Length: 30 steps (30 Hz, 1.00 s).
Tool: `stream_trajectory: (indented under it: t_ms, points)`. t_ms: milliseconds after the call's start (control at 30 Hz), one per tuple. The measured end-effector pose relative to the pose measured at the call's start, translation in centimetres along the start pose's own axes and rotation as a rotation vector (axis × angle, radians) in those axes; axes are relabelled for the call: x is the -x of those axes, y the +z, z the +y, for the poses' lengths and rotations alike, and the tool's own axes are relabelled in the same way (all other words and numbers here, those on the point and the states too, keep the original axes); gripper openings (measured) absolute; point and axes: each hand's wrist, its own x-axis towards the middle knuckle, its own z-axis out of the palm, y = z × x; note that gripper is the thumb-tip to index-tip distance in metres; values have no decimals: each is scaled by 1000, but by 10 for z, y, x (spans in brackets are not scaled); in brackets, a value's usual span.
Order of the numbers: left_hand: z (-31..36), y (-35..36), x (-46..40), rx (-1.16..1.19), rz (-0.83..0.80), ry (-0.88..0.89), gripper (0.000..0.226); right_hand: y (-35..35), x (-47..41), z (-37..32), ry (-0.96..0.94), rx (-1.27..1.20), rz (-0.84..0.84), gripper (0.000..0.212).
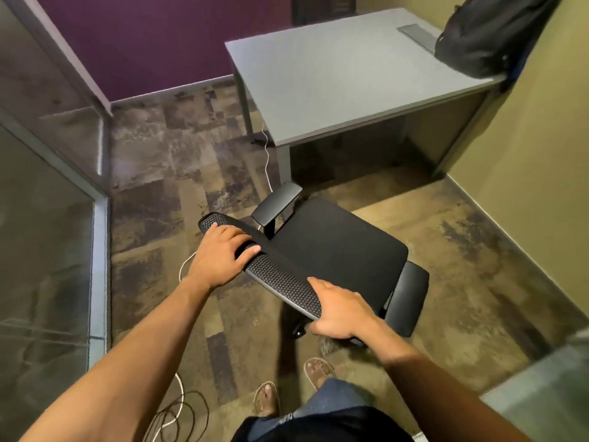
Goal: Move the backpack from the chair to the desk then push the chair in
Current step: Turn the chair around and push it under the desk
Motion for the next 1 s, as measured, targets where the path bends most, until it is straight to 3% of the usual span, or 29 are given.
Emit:
stream_trajectory:
  t_ms: [400, 733, 1000]
  points:
    - [-16, 4, -2, -19, -19, 275, 61, 20, 28, -21, 264, 42, 237, 63]
    - [-23, 4, -31, -25, -1, 385, 60, 11, 26, -11, 256, 57, 323, 69]
    - [-1, 5, -55, -48, 19, 383, 55, 1, 24, 18, 231, 93, 442, 52]
